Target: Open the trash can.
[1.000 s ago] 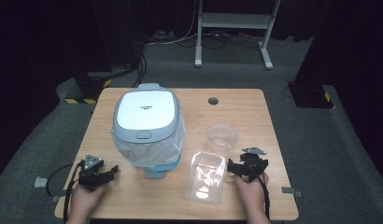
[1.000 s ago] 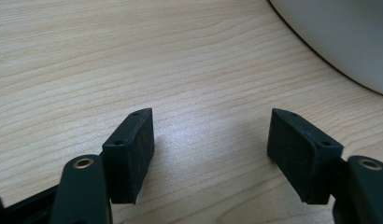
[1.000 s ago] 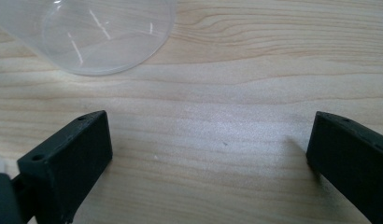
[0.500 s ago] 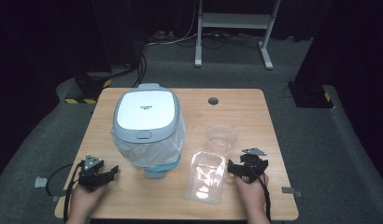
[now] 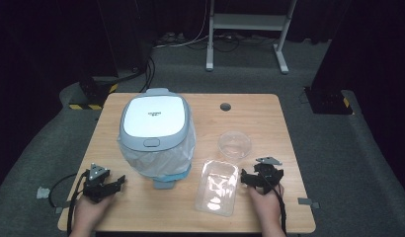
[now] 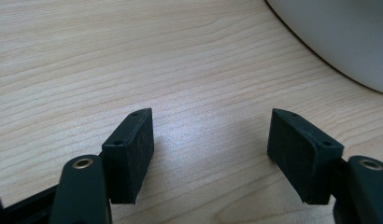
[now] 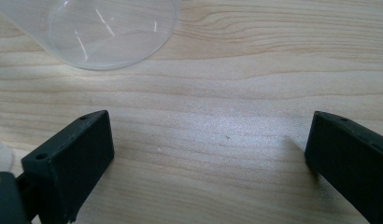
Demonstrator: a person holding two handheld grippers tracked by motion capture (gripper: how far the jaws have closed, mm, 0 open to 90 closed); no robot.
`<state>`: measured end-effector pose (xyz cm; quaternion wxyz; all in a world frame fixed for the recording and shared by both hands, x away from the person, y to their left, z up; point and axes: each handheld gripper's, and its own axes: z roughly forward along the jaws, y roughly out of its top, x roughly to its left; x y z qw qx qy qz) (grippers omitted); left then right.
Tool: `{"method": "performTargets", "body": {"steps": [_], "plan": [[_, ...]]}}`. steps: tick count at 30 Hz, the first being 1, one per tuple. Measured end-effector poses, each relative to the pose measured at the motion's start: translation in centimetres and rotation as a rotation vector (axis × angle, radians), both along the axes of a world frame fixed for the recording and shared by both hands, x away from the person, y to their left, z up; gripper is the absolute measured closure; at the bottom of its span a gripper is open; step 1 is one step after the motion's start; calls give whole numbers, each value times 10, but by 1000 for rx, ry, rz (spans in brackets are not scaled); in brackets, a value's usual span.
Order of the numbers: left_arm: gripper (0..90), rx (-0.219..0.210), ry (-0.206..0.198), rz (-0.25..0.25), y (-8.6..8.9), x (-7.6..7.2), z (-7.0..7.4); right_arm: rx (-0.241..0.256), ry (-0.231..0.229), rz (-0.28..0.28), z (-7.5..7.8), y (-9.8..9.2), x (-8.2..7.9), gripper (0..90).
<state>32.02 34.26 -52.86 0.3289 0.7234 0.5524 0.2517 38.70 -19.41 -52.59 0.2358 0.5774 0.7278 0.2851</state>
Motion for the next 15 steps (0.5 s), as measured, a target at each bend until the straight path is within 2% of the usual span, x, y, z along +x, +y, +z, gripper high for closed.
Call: {"method": "performTargets", "body": {"steps": [2,3,4,6,8,9,11,15], "plan": [[319,0,-2,-3,0,0,0,0,0,0,0,0,0,11],[316,8,-3,-4,0,-1,0,0,0,0,0,0,0,11],[296,39,-12,1,-1,-2,1,2,1,-2,0,0,0,11],[301,44,-20,-10,-2,-4,3,2,1,-2,0,0,0,11],[301,18,-25,-18,-2,-7,6,2,1,-2,0,0,0,12],[301,18,-25,-18,-2,-7,6,2,1,-2,0,0,0,12],[301,18,-47,-30,-3,-10,11,2,0,-1,0,0,0,17],[312,-35,-98,-49,-3,-18,21,4,-2,2,0,1,-1,25]]}}
